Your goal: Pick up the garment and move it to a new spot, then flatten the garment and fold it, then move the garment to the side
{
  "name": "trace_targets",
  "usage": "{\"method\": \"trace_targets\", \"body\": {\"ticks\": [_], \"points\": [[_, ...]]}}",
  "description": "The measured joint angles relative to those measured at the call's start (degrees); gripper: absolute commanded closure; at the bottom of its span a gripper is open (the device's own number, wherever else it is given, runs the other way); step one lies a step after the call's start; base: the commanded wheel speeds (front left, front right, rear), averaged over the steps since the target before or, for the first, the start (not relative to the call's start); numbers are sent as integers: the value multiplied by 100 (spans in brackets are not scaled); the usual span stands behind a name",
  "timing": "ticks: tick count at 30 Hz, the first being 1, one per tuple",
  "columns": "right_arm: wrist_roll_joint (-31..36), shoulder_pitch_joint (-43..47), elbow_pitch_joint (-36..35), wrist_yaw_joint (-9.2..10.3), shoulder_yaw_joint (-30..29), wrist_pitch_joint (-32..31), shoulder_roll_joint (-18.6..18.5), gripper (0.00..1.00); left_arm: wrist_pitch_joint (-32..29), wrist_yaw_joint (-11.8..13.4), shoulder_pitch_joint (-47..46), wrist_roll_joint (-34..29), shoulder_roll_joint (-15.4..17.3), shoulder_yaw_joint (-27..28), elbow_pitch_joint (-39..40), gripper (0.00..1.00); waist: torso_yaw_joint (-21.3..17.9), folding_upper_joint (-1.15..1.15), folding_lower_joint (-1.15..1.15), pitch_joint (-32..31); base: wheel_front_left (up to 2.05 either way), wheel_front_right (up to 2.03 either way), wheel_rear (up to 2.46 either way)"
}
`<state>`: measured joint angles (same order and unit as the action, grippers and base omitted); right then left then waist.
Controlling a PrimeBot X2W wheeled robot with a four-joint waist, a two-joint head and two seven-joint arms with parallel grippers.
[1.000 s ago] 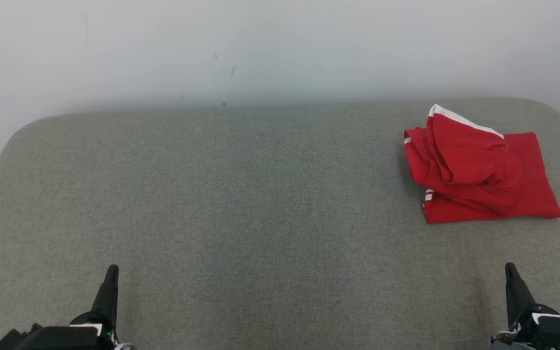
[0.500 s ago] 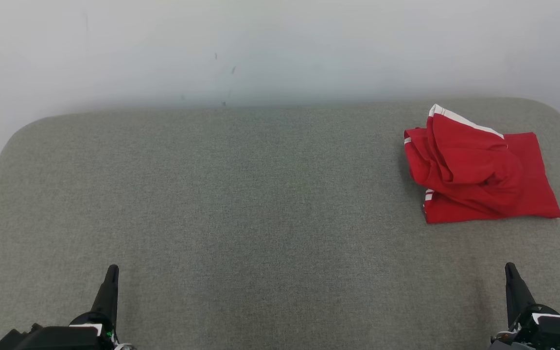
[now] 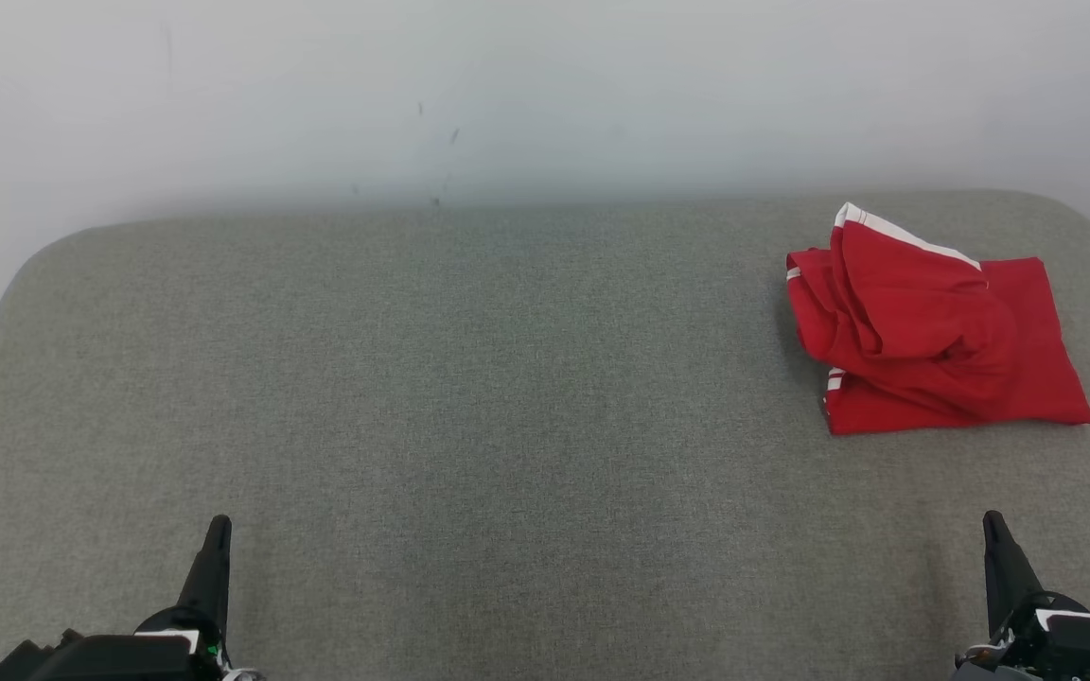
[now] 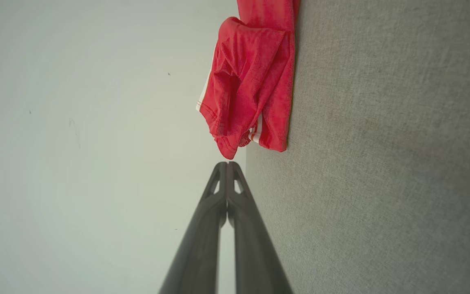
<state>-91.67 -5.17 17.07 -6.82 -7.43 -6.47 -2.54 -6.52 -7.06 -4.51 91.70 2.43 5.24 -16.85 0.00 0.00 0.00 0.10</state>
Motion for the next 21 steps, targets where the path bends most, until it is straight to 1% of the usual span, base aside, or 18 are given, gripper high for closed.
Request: {"method": "trace_targets", "body": {"ticks": [21], "points": [[0,0,1,-1,0,0,0,100,0,0,-1,0,0,0,-3,100,0,0,0,0,0,0,0]]}}
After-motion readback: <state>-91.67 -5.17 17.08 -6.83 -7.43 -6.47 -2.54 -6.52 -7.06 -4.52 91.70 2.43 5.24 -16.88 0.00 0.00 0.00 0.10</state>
